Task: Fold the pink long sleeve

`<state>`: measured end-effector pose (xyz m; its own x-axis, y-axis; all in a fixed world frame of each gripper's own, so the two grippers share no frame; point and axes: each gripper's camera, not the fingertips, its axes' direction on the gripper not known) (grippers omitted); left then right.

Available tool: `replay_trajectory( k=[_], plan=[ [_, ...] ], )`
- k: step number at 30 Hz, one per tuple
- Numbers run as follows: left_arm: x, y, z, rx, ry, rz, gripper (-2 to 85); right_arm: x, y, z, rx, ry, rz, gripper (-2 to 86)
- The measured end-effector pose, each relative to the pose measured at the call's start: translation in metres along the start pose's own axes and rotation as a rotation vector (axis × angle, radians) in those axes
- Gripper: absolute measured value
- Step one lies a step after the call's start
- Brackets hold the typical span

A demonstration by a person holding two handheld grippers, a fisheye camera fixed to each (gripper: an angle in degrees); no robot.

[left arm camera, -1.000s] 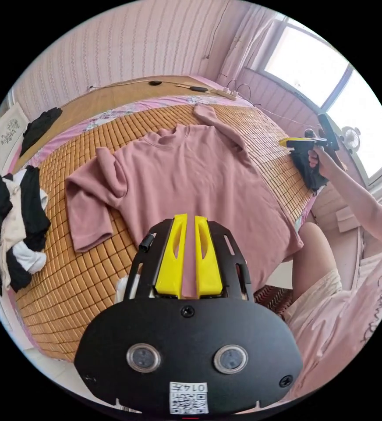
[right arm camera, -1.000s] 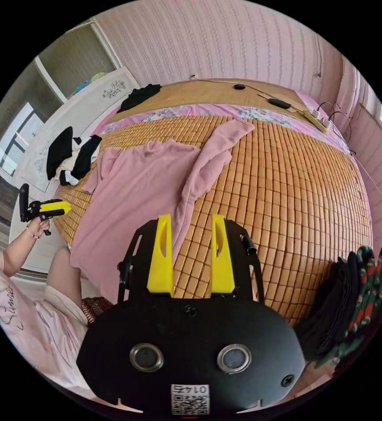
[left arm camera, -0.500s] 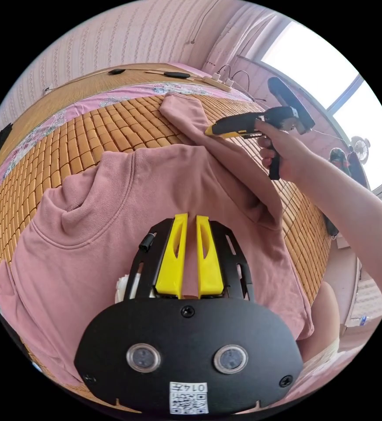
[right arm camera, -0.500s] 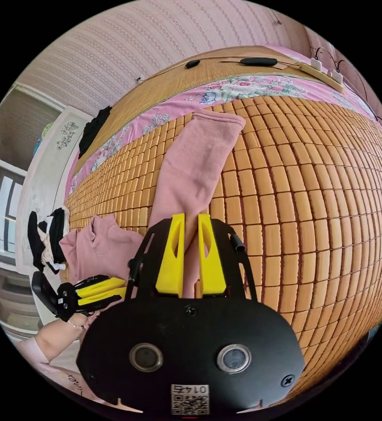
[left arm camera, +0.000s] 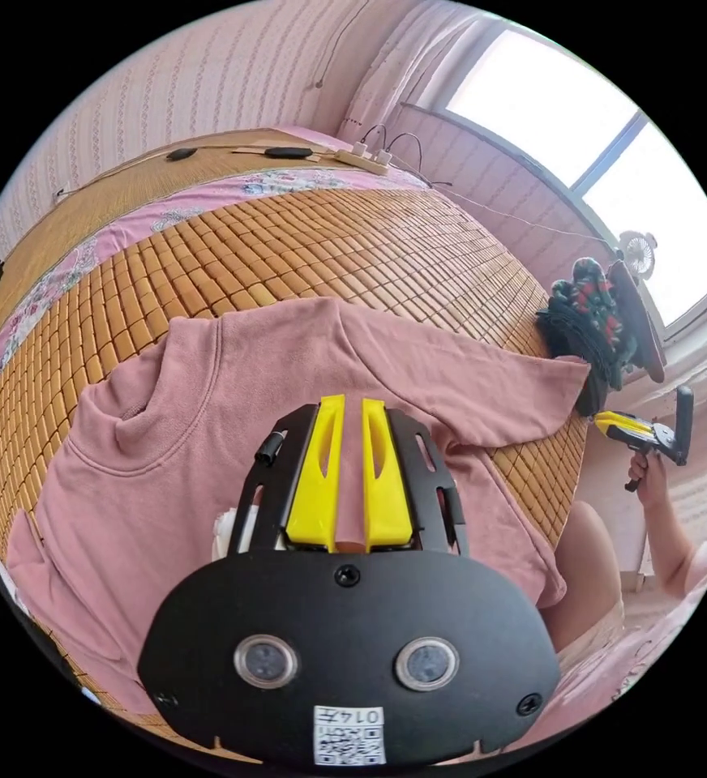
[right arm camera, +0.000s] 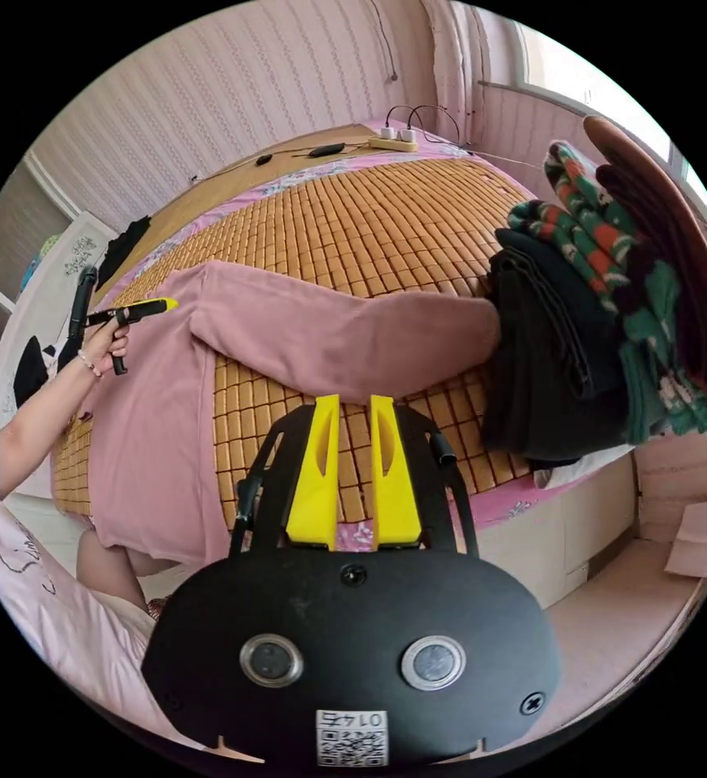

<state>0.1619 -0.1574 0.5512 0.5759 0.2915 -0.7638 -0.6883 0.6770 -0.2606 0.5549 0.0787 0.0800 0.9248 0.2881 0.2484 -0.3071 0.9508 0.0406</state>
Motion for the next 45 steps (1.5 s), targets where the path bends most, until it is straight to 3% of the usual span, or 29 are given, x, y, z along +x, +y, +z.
replay_trajectory(
  k=[8,12,13,19,22,25,29,32,35,38,45],
  plan=[
    [0.060,-0.033,0.031,-0.074,0.017,0.111,5.5,0.041,-0.035,0.020,0.017,0.148,0.041,12.5],
    [0.078,-0.032,0.069,-0.218,-0.070,0.178,6.0,0.053,-0.043,0.053,-0.080,0.170,0.051,4.9],
    [0.081,-0.030,0.068,-0.180,-0.083,0.188,5.2,0.054,-0.042,0.051,-0.076,0.150,0.058,3.9],
    [0.090,-0.028,0.050,-0.116,-0.065,0.240,0.1,0.033,-0.003,-0.067,0.004,-0.084,0.034,2.1],
    [0.085,-0.031,0.037,-0.050,-0.033,0.210,0.5,0.036,-0.013,-0.103,0.056,-0.047,-0.013,3.8],
    [0.077,-0.033,0.045,-0.099,-0.034,0.157,2.7,0.061,-0.043,-0.068,-0.027,0.122,0.015,9.1],
    [0.074,-0.032,0.040,-0.083,-0.036,0.145,4.2,0.063,-0.048,-0.009,-0.157,0.036,-0.026,14.3],
    [0.077,-0.033,0.045,-0.102,-0.058,0.159,4.0,0.058,-0.027,0.019,-0.115,0.055,0.001,10.3],
    [0.081,-0.033,0.058,-0.130,-0.078,0.167,3.5,0.046,-0.015,0.051,-0.089,0.060,-0.024,0.8],
    [0.086,-0.026,0.081,-0.203,-0.139,0.185,2.0,0.045,-0.012,0.096,-0.208,0.241,-0.032,-0.1],
    [0.094,-0.007,0.070,-0.141,-0.151,0.183,1.3,0.025,-0.014,0.099,-0.188,0.386,-0.086,-0.7]
  ],
)
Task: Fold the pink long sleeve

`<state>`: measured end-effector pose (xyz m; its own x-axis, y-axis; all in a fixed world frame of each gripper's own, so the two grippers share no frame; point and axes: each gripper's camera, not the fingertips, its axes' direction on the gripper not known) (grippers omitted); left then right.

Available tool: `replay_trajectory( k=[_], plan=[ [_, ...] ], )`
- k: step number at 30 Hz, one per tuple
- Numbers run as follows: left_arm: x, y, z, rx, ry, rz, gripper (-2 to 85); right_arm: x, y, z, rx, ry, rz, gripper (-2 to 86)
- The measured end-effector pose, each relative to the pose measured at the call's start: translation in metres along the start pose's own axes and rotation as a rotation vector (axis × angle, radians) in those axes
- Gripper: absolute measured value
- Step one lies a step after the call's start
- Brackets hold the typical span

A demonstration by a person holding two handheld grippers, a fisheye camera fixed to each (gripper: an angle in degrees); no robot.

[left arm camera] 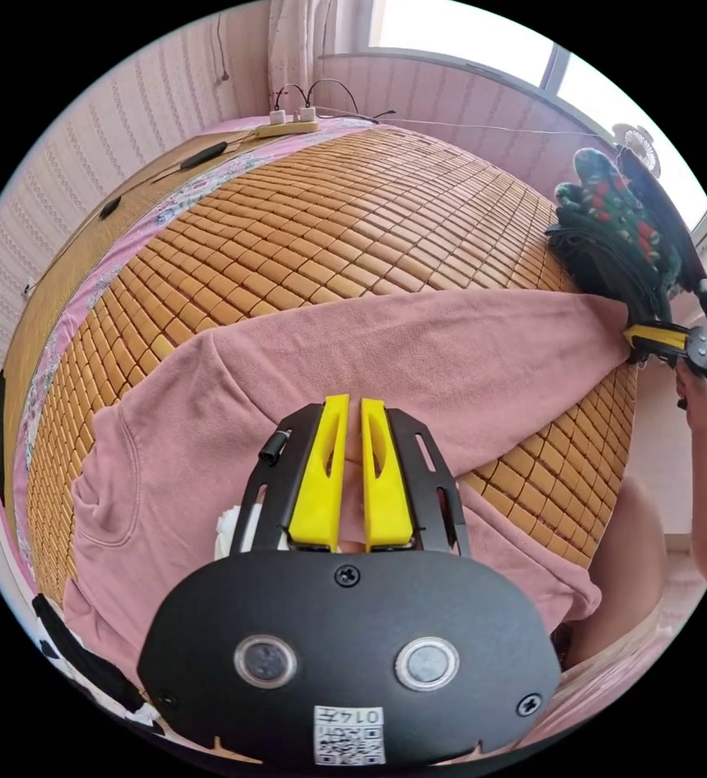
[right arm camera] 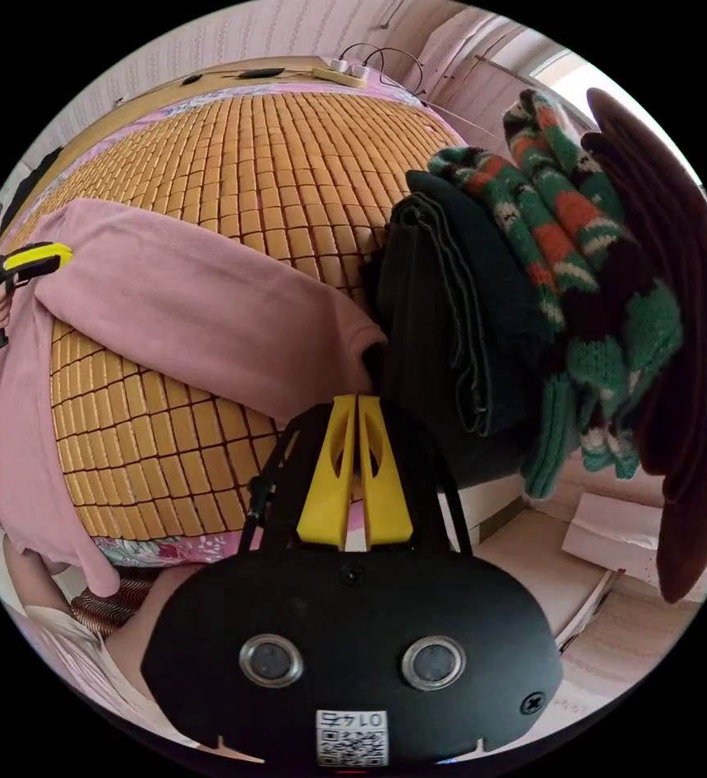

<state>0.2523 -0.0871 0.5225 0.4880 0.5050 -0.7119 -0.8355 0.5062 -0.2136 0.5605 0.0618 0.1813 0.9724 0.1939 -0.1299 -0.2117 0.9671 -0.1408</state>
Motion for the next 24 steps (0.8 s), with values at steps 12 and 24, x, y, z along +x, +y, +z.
replay_trajectory(
  k=[12,24],
  plan=[
    [0.032,0.039,0.005,0.003,0.013,0.089,1.7,-0.028,-0.046,0.108,-0.096,0.047,-0.073,-1.0],
    [0.012,0.341,-0.122,-0.113,0.002,-0.227,5.6,-0.264,0.088,0.048,0.055,-0.706,-0.605,-0.9]
  ],
)
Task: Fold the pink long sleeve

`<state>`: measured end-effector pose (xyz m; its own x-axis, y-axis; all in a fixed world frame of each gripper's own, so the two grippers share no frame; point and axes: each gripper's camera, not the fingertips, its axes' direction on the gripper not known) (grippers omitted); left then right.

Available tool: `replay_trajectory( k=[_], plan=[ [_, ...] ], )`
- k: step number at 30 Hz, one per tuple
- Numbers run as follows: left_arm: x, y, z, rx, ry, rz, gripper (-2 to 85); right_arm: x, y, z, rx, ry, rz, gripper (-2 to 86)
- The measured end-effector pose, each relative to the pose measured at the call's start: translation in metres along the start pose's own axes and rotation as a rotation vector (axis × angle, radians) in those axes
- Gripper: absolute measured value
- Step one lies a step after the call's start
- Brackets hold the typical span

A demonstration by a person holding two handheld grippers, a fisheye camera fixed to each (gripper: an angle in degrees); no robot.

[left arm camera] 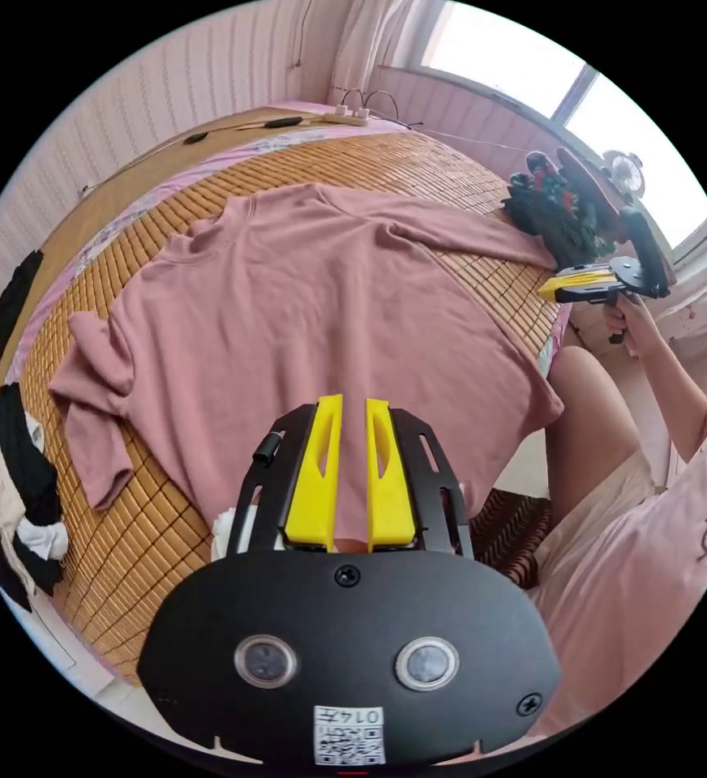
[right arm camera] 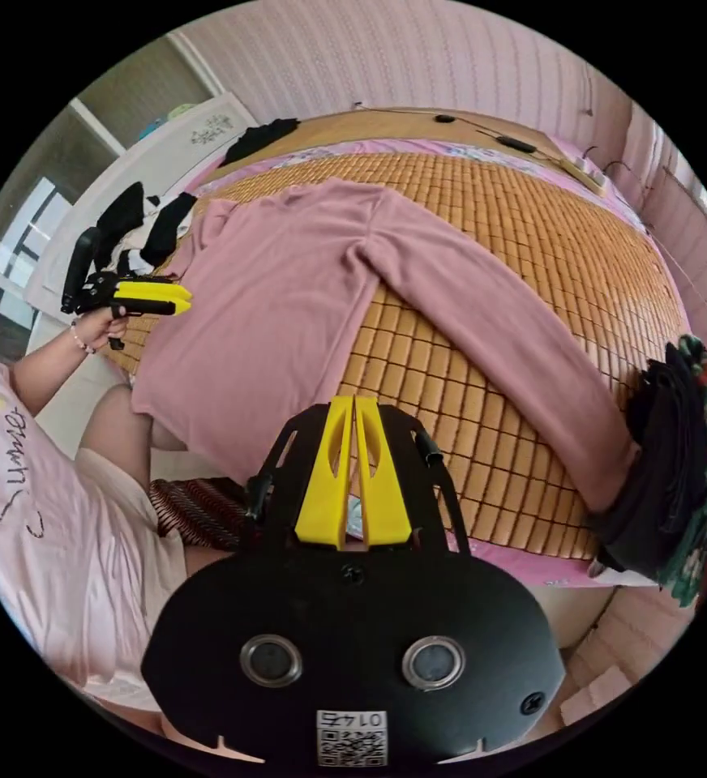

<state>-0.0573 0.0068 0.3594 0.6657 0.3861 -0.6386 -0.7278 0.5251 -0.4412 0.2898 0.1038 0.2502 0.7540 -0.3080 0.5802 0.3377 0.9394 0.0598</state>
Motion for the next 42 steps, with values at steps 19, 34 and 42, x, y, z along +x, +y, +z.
replay_trajectory(
  k=[19,34,42],
  plan=[
    [-0.113,0.162,-0.049,0.320,-0.029,-0.456,5.4,-0.067,-0.064,0.157,-0.295,0.166,-0.244,0.0],
    [-0.252,0.150,-0.006,0.134,-0.126,-0.588,2.2,-0.179,-0.362,0.396,-0.263,0.298,-0.440,9.9],
    [-0.202,0.274,-0.134,0.462,-0.615,-0.488,2.1,-0.169,-0.302,0.329,-0.022,-0.027,-0.779,2.9]
  ],
)
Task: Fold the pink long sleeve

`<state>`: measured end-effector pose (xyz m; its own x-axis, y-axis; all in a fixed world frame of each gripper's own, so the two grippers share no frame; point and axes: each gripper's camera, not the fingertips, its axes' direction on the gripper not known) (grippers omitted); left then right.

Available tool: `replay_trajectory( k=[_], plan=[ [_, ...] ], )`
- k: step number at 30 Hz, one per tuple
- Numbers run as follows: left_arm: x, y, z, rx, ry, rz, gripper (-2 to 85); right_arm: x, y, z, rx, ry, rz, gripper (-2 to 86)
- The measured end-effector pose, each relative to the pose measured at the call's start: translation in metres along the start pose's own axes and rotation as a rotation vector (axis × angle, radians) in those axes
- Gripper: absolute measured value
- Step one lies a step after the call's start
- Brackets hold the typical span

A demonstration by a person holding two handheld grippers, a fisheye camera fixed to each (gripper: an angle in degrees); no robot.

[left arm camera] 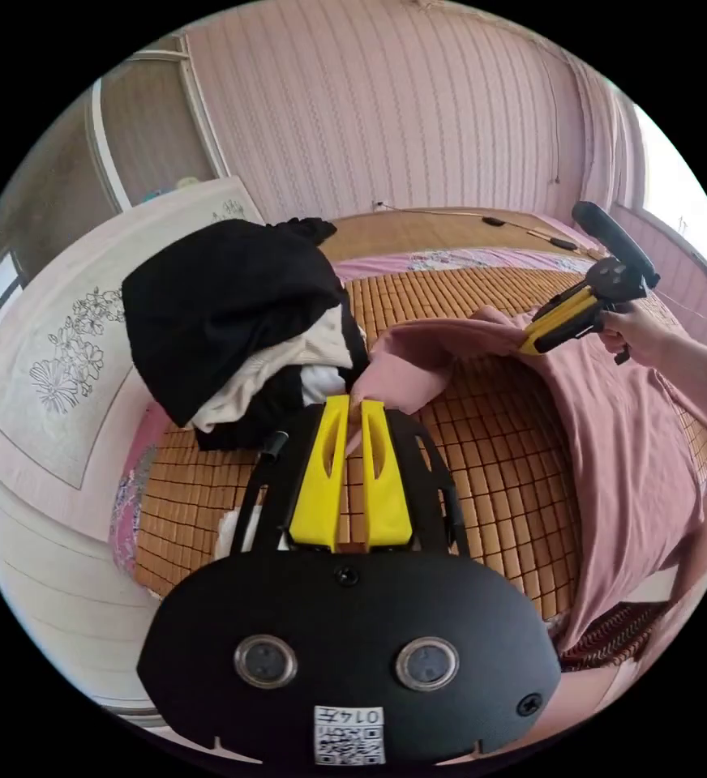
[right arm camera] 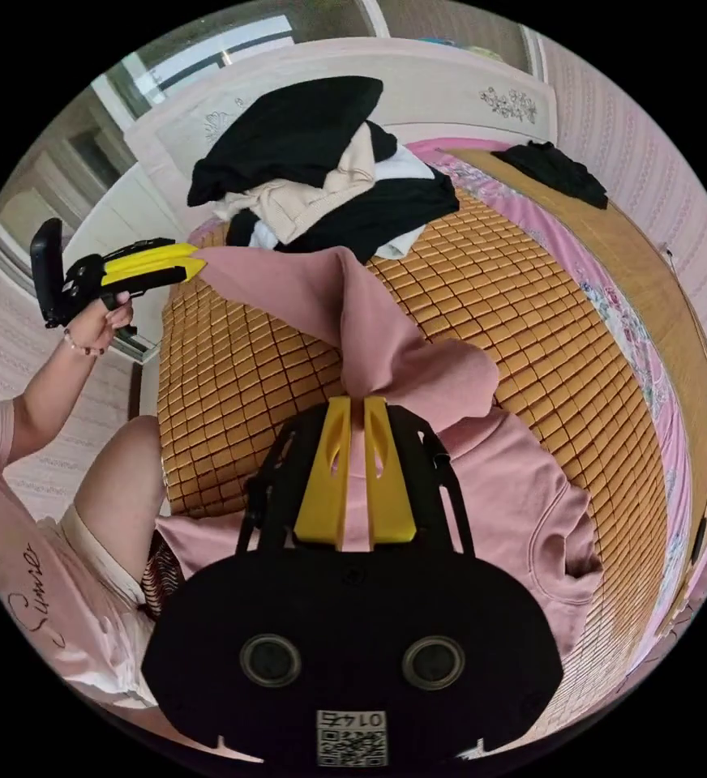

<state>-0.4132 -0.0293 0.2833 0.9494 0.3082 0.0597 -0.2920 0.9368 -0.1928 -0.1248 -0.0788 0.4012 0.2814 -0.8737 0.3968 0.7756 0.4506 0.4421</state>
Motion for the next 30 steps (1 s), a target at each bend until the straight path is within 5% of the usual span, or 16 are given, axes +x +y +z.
replay_trajectory(
  k=[9,15,20,30],
  plan=[
    [-0.050,0.164,0.008,-0.487,0.147,-0.373,6.5,-0.016,0.065,0.056,-0.130,-0.104,-0.051,7.4],
    [-0.069,0.144,0.025,-0.426,0.132,-0.460,7.3,0.008,0.042,0.073,-0.116,0.062,0.065,8.5],
    [-0.068,0.134,0.079,-0.586,0.144,-0.446,9.6,0.045,0.017,0.124,-0.170,0.152,0.239,7.8],
    [-0.103,0.100,0.113,-0.563,0.048,-0.291,0.9,0.085,-0.005,0.168,-0.207,0.191,0.278,1.3]
  ],
)
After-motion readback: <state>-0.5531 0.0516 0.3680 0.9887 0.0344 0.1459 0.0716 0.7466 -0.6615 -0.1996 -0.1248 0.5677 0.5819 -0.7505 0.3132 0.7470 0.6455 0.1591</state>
